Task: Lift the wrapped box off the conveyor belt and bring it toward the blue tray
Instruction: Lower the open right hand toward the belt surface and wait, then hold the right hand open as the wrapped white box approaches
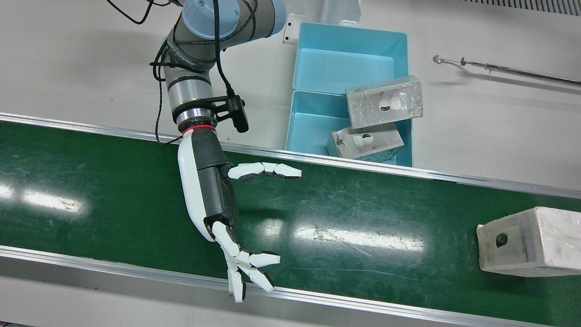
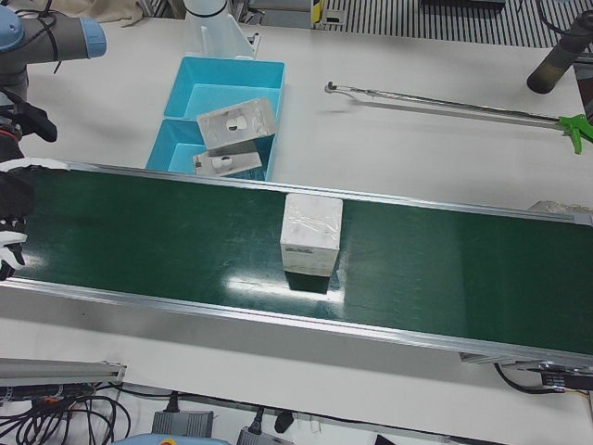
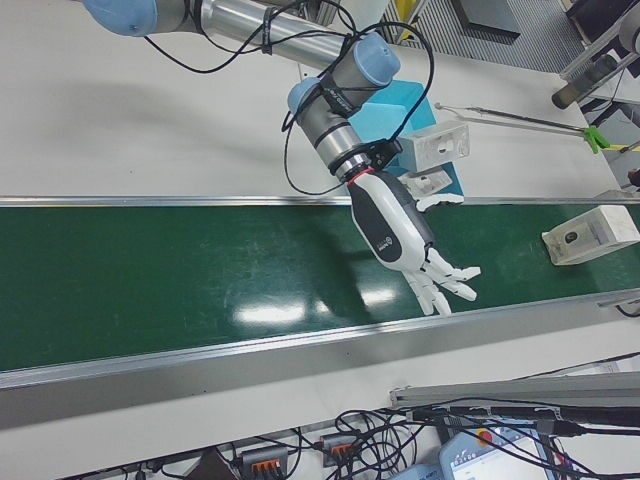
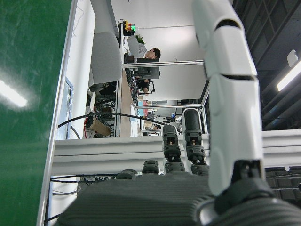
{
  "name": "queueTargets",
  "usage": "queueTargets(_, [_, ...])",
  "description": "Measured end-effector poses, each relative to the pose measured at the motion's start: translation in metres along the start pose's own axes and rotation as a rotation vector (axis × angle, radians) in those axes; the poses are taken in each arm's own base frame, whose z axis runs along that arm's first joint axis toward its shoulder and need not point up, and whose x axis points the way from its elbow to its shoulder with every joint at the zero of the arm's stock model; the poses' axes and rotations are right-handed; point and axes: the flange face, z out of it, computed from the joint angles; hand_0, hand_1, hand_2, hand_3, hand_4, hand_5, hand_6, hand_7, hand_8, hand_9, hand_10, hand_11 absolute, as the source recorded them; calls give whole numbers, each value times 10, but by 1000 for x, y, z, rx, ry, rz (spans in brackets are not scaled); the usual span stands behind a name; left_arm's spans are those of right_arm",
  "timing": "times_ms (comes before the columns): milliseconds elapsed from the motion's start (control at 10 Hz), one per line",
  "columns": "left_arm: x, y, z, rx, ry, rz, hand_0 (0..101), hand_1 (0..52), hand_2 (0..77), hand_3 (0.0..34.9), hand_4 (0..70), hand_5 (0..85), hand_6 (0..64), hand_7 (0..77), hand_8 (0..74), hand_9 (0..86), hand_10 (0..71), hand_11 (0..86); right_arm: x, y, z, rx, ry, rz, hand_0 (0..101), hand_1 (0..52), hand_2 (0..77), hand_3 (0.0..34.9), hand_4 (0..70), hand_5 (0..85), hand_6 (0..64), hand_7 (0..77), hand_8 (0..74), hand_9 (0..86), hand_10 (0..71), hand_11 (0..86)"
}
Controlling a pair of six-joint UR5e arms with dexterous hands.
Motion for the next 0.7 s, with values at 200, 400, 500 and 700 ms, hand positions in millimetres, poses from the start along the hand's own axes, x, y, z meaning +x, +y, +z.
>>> queueTargets(200, [0,0,0,0,0,0,0,0,5,0,0,11,5,0,5,0,5,5,17,0,5,-15,1,8,501,180,164,0,158,289,65,87,11,38,0,5])
queueTargets(400, [0,0,0,0,0,0,0,0,5,0,0,11,5,0,5,5,5,5,33,-3,2,-15,13,13,502,180,158,16,131,267,65,87,11,38,0,5])
queueTargets(500, [0,0,0,0,0,0,0,0,5,0,0,11,5,0,5,5,5,5,42,-4,0,-14,20,12,501,164,158,16,131,267,65,87,11,38,0,11])
queueTargets(700, [0,0,0,0,0,0,0,0,5,0,0,11,5,0,5,0,5,5,51,-5,-2,-17,23,12,497,158,153,15,131,267,65,87,11,38,0,5])
